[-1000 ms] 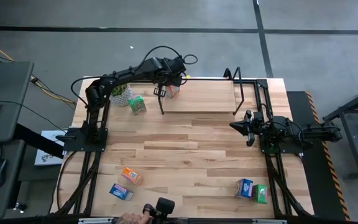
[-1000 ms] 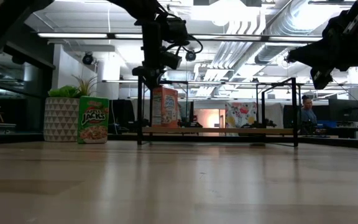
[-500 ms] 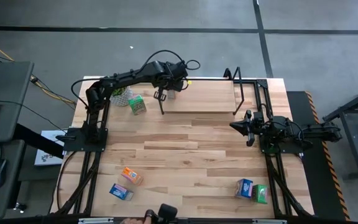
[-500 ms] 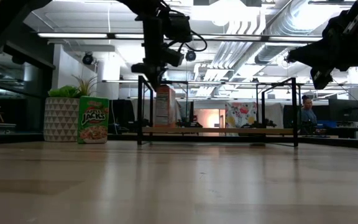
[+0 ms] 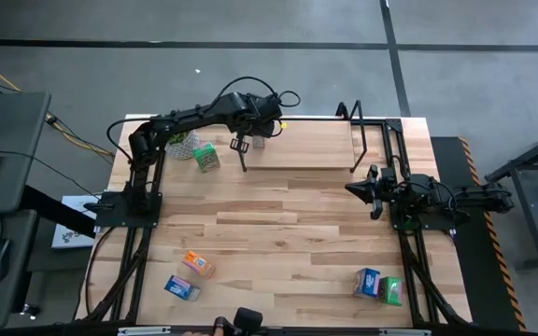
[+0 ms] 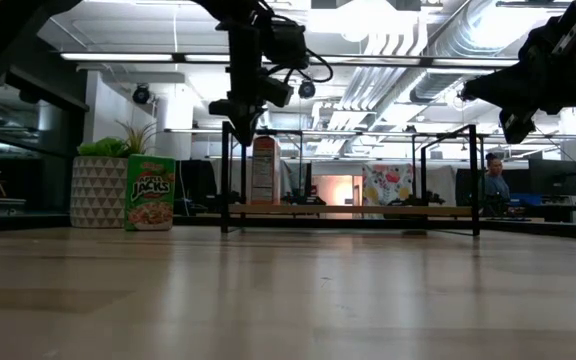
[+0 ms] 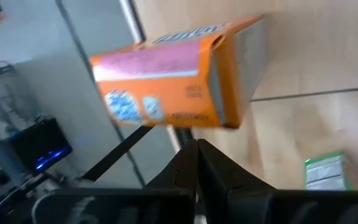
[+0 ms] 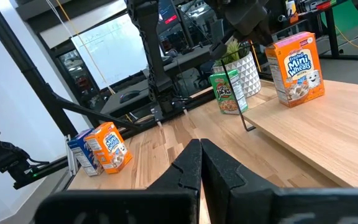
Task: Stack cereal on shelf
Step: Put the top orange cereal box on the shelf
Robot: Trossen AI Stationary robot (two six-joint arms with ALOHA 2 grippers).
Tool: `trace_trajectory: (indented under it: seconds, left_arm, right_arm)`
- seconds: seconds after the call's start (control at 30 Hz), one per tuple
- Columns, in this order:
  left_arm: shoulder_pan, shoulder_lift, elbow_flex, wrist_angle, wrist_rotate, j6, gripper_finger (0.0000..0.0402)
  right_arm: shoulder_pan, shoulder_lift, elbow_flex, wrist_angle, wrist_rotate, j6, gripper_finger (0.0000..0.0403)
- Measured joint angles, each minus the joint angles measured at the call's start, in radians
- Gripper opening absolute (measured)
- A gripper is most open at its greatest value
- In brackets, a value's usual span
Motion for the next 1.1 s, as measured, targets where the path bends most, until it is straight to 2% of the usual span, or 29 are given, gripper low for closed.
trace_trajectory:
  seconds: [0.07, 0.23, 0.53, 0.63, 0.7, 0.77, 0.83, 0.93, 1.1]
  left_arm:
    - [-0.004, -0.005, 0.004, -0.008, -0.027, -0.002, 0.0]
    - [-0.007, -0.012, 0.067, -0.034, -0.012, -0.033, 0.0]
    - [-0.045, -0.014, 0.288, -0.05, -0.028, -0.076, 0.0]
    - [-0.041, -0.049, 0.335, -0.047, 0.099, -0.186, 0.0]
    - [-0.024, -0.096, 0.332, -0.047, 0.244, -0.264, 0.0]
    - [-0.004, -0.158, 0.299, -0.041, 0.371, -0.333, 0.0]
    - [0.009, -0.228, 0.237, -0.022, 0.441, -0.384, 0.0]
    - [-0.001, -0.359, 0.081, 0.046, 0.447, -0.435, 0.0]
    - [-0.074, -0.635, -0.313, 0.222, 0.425, -0.517, 0.0]
  right_arm:
    - [0.0, 0.0, 0.0, 0.0, 0.0, 0.0, 0.0]
    - [0.0, 0.0, 0.0, 0.0, 0.0, 0.0, 0.0]
    - [0.0, 0.0, 0.0, 0.0, 0.0, 0.0, 0.0]
    - [0.0, 0.0, 0.0, 0.0, 0.0, 0.0, 0.0]
    - [0.0, 0.0, 0.0, 0.0, 0.0, 0.0, 0.0]
    - [0.0, 0.0, 0.0, 0.0, 0.0, 0.0, 0.0]
    - [0.0, 0.0, 0.0, 0.0, 0.0, 0.0, 0.0]
    - [0.0, 0.0, 0.0, 0.0, 0.0, 0.0, 0.0]
    - [0.0, 0.0, 0.0, 0.0, 0.0, 0.0, 0.0]
